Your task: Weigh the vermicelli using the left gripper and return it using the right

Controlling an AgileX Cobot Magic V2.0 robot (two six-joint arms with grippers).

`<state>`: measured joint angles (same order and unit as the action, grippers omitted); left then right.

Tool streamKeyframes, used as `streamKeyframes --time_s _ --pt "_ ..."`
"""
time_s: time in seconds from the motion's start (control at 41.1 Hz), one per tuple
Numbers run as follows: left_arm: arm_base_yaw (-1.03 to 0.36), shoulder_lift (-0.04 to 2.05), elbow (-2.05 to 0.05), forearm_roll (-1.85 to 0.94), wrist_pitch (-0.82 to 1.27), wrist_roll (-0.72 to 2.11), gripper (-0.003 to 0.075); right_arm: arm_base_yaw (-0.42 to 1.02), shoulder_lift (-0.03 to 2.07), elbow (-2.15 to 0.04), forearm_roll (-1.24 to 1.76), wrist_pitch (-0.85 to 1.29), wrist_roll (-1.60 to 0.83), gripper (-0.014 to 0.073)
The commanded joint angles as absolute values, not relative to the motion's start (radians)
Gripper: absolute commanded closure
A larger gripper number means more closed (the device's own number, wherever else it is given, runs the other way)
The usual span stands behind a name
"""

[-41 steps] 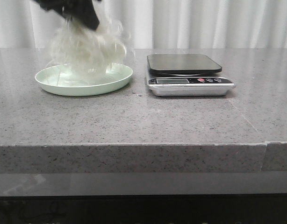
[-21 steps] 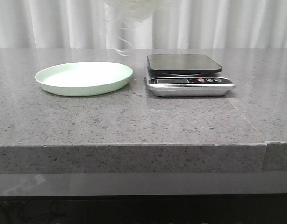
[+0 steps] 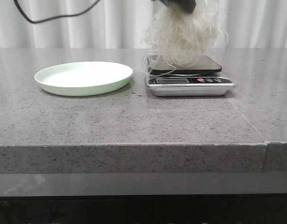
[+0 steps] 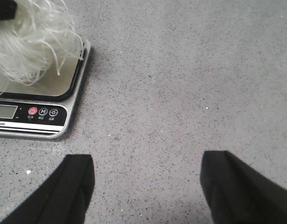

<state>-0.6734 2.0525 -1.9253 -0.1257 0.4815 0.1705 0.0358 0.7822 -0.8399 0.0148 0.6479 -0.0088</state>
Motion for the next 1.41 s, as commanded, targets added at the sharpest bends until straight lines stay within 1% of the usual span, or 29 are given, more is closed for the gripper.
streamKeyframes --time_s 0.0,0.049,0.097,0.219,0.292,0.316,0.584,0.924,1.095,1.387 --pt "-0.683 2.006 -1.969 -0.141 0.373 0.171 0.0556 0.029 0.785 -0.866 0.017 0.588 -0.011 0.0016" --pt "-0.683 2.01 -1.969 -0.141 0.373 0.171 0.0526 0.029 0.785 -0.866 0.017 0.588 -0.011 0.0016" --pt "-0.683 2.013 -1.969 -0.141 0.377 0.171 0.047 0.029 0.785 -0.866 0.018 0.588 -0.011 0.0016" --pt "-0.687 2.013 -1.969 -0.141 0.39 0.171 0.03 0.029 0.785 -0.866 0.018 0.588 -0.011 0.0016" --pt "-0.687 2.013 -1.969 -0.141 0.39 0.171 0.0237 0.029 0.785 -0.866 0.018 0.588 -0.011 0.0016" --pt "-0.687 2.013 -1.969 -0.141 0.393 0.171 0.0226 0.029 0.785 -0.866 0.018 0.588 -0.011 0.0016" --pt "-0.687 1.943 -1.973 -0.141 0.426 0.171 0.0228 0.029 0.785 -0.866 0.018 0.588 -0.011 0.0016" --pt "-0.675 1.698 -1.96 -0.141 0.579 0.169 0.0228 0.029 0.785 -0.866 0.018 0.587 -0.011 0.0016" --pt "-0.675 1.542 -1.831 -0.141 0.592 0.169 0.0228 0.029 0.785 -0.866 0.018 0.587 -0.011 0.0016" --pt "-0.675 1.231 -1.456 -0.137 0.503 0.169 0.0228 0.029 0.785 -0.866 0.018 0.587 -0.011 0.0016"
